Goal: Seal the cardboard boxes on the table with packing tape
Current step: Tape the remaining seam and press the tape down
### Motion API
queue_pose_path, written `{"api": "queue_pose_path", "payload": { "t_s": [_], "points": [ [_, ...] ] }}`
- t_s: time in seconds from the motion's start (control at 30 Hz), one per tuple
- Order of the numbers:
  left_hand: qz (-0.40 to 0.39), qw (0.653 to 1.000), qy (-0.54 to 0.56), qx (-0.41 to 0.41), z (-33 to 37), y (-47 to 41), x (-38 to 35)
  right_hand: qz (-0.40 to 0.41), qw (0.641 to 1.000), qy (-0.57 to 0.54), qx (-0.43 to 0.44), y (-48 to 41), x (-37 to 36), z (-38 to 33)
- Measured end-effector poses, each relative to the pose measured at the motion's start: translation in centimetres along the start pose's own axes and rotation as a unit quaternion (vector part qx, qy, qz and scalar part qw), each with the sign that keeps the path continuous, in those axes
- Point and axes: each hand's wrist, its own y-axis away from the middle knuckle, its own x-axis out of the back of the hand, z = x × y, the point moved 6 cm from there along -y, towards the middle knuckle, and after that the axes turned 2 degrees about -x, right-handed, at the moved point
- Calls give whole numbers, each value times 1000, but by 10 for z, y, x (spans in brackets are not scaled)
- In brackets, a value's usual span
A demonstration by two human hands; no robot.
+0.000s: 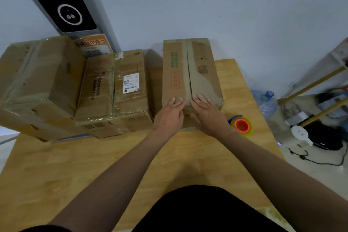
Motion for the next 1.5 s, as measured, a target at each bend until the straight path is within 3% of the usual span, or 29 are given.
{"api": "queue_pose_path", "payload": {
  "t_s": [0.23,0.53,0.73,0.9,0.97,1.27,1.5],
  "points": [
    [8,998,-54,-7,-2,4,-4,32,997,-20,-61,21,9,35],
    [15,999,-33,28,-24,12,2,52,993,-17,-104,30,8,50],
    [1,996,-80,32,-18,13,4,39,989,38,-138,21,12,44],
    [-21,999,-27,-30,11,-3,-2,36,999,8,-5,-2,11,-4],
    [-26,999,-8,-19,11,-7,-4,7,1000,8,-4,-2,-1,-11],
    [-36,994,-86,55,-26,15,-9,65,994,23,-81,33,3,49],
    [-42,987,60,143,-19,14,-14,93,980,-103,-144,29,7,52]
  ]
}}
